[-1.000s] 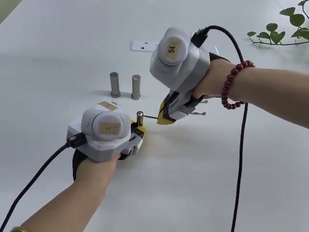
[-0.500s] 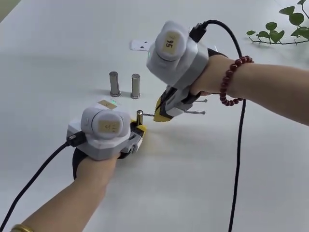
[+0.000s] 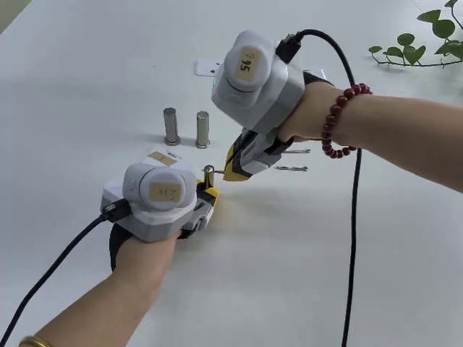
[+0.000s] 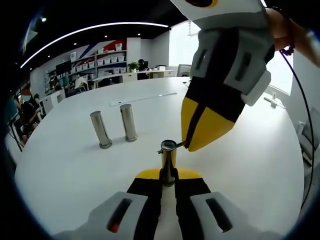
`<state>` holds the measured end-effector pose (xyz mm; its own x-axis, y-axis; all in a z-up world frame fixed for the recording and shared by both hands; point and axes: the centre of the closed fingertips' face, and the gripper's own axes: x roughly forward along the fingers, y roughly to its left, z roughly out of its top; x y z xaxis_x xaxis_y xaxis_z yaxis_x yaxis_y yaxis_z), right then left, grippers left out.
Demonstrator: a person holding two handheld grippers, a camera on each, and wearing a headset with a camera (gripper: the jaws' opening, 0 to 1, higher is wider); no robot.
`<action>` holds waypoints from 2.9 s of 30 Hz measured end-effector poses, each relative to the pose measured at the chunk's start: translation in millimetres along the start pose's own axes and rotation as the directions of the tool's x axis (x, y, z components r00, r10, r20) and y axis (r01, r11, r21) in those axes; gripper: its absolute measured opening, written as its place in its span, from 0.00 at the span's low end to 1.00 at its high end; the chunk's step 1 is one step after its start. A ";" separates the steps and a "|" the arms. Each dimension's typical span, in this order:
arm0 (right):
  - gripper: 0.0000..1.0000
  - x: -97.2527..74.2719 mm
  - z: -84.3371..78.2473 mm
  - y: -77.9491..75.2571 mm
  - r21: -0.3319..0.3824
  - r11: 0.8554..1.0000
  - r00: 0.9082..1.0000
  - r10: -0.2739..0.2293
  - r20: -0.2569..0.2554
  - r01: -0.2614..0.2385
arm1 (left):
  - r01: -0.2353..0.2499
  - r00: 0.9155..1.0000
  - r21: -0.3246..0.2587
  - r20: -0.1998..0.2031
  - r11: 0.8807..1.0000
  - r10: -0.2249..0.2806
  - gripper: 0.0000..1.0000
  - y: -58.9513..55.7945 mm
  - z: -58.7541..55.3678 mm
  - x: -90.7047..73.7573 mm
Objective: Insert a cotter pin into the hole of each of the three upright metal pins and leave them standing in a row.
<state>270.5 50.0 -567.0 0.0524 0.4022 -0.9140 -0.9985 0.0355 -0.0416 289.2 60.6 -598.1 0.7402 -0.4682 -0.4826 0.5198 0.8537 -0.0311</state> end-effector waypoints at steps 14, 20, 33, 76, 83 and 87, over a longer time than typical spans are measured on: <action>0.03 0.5 7.3 -2.6 0.089 0.996 0.998 0.001 0.069 -0.007 | -0.007 1.000 -0.005 0.001 1.000 0.007 0.07 0.4 0.4 0.5; 0.03 -5.0 7.7 -1.8 0.095 0.995 0.996 -0.003 0.085 -0.005 | -0.009 1.000 -0.011 0.001 1.000 0.009 0.07 0.6 0.4 0.8; 0.00 -3.1 8.2 -0.4 0.071 0.997 0.996 -0.012 0.088 0.006 | -0.010 1.000 -0.016 0.007 1.000 0.010 0.07 0.4 1.2 1.3; 0.04 9.1 25.2 -4.3 0.098 0.995 0.980 -0.023 0.198 0.003 | -0.008 1.000 0.001 0.012 1.000 0.008 0.07 4.6 1.1 -1.3; 0.04 9.0 37.0 -10.6 0.106 0.994 0.974 -0.024 0.225 0.000 | -0.023 1.000 -0.008 0.020 1.000 0.023 0.07 16.3 6.4 -5.1; 0.04 10.8 45.6 -12.1 0.090 0.996 0.972 -0.020 0.233 -0.001 | -0.034 0.999 -0.008 0.019 0.999 0.034 0.07 25.2 6.8 -8.2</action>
<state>283.9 95.7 -557.9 0.0746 0.6038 -0.7936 -0.9931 0.1169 -0.0043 299.2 84.4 -588.9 0.7651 -0.4432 -0.4670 0.4910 0.8709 -0.0220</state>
